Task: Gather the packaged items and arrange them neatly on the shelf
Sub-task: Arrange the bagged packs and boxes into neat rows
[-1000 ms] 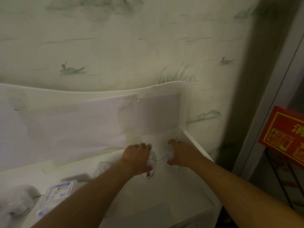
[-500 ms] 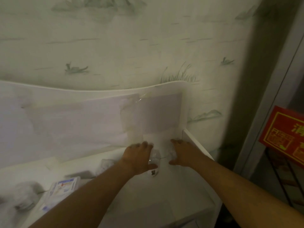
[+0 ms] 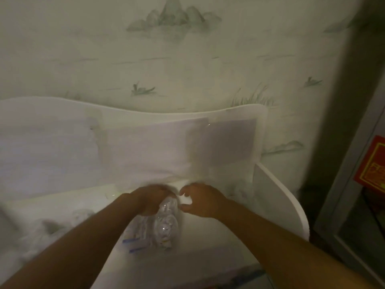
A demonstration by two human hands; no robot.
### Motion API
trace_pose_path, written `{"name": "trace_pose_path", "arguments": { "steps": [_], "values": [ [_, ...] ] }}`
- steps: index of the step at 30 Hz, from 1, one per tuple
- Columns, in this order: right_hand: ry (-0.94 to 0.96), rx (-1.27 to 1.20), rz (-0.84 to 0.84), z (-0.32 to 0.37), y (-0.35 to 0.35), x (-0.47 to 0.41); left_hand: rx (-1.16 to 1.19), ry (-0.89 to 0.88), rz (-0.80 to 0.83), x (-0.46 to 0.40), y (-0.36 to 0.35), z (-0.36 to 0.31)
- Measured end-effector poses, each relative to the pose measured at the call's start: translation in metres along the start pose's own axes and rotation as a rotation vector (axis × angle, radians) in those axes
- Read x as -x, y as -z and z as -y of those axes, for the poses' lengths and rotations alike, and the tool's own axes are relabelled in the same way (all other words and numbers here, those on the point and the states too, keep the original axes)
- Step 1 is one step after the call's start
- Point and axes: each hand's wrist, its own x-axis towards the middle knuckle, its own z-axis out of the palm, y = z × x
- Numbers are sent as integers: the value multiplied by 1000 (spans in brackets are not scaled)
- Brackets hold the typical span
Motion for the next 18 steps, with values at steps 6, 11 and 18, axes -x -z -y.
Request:
{"name": "trace_pose_path", "arguments": {
  "steps": [6, 11, 18],
  "values": [
    [2, -42, 138, 37, -48, 1, -144, -60, -62, 6, -15, 9],
    [-56, -39, 50, 48, -70, 5, -191, -23, -122, 7, -27, 13],
    [-105, -35, 25, 24, -50, 20, -26, -26, -135, 4, -20, 2]
  ]
}}
